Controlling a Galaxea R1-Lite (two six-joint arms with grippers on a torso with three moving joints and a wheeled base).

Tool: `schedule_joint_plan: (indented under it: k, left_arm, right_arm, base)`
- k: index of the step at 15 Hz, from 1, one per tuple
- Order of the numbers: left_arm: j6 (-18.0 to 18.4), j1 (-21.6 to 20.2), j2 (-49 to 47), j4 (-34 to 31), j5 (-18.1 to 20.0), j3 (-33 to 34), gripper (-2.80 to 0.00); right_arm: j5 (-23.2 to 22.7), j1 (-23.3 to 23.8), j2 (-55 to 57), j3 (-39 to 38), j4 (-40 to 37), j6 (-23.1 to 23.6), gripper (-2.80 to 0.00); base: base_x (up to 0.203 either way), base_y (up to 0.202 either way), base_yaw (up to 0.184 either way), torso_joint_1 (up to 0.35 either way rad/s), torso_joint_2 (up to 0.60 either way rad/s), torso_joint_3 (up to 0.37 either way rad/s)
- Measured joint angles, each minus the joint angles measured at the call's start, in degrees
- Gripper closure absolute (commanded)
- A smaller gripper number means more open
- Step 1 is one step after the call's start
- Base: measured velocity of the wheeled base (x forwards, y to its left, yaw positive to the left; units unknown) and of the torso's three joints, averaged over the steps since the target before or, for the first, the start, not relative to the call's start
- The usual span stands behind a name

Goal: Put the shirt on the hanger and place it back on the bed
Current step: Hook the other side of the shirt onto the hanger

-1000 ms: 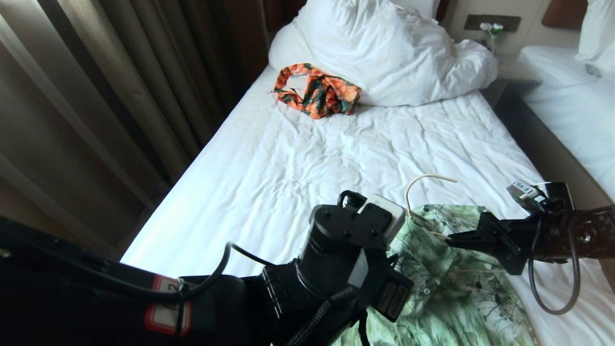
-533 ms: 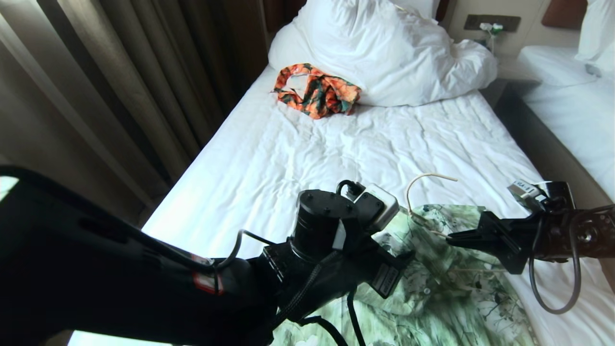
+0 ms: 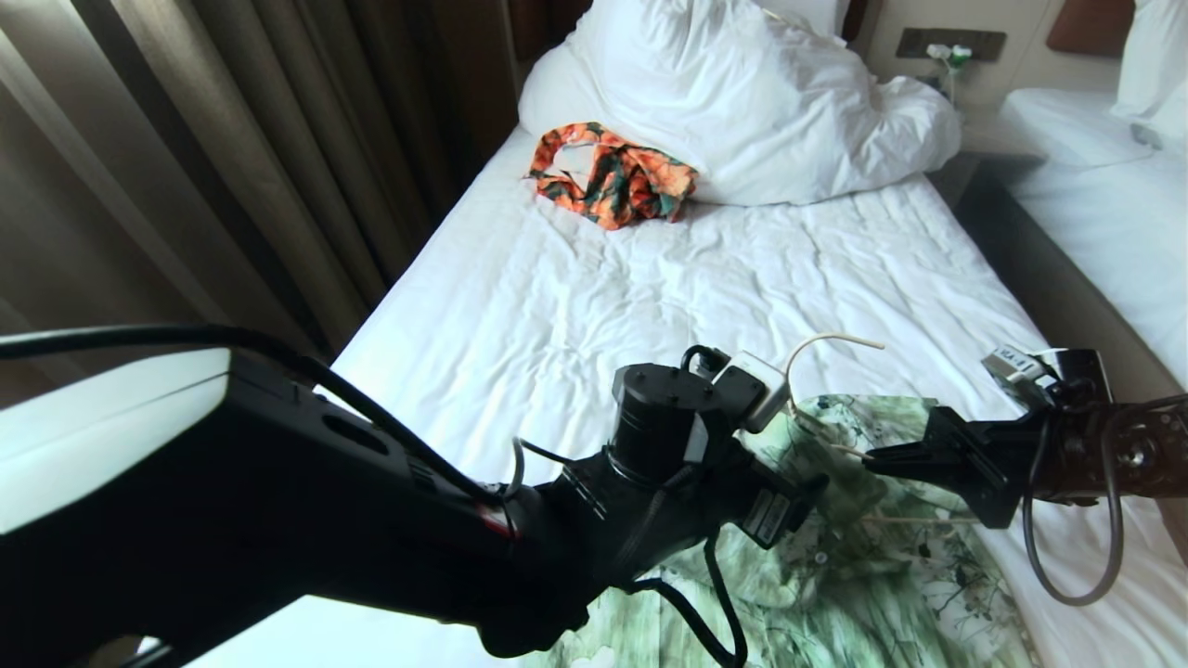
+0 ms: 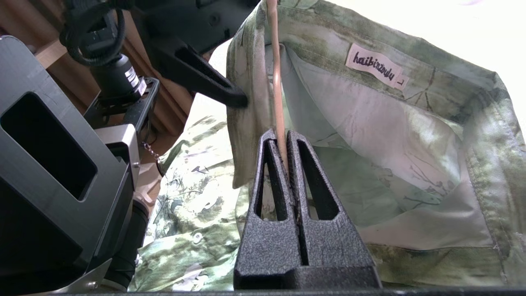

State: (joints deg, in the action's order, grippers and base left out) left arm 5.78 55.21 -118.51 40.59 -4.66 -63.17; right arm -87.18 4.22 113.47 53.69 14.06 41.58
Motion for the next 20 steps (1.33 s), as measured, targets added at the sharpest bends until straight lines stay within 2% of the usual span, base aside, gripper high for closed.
schedule_joint_plan:
  k: [8,9,18,20]
  left_arm:
    - [0.0,0.82,-5.58,0.83,-0.05,-2.34,-2.8]
    - [0.02,0.85,-5.83,1.54,-0.05,-2.38,0.0]
    - [0.11,1.78,-6.45,2.02,-0.43,-2.59,0.0]
    - [1.31,1.78,-6.12,1.94,-0.8,-2.37,0.0]
  right_arm:
    - [0.01,0.1,-0.05,0.0,0.0,0.0,0.0]
    - [0.01,0.1,-0.05,0.04,0.0,0.0,0.0]
    - [-0.08,0.0,0.12,-0.27,2.91,-0.1,0.0]
    - [-0.05,0.13,0.02,-0.33,2.94,-0.11,0.0]
  base:
    - [0.0,0.0,0.0,0.0,0.0,0.0]
    - [0.0,0.0,0.0,0.0,0.0,0.0]
    - [0.0,0.0,0.0,0.0,0.0,0.0]
    - [0.0,0.0,0.0,0.0,0.0,0.0]
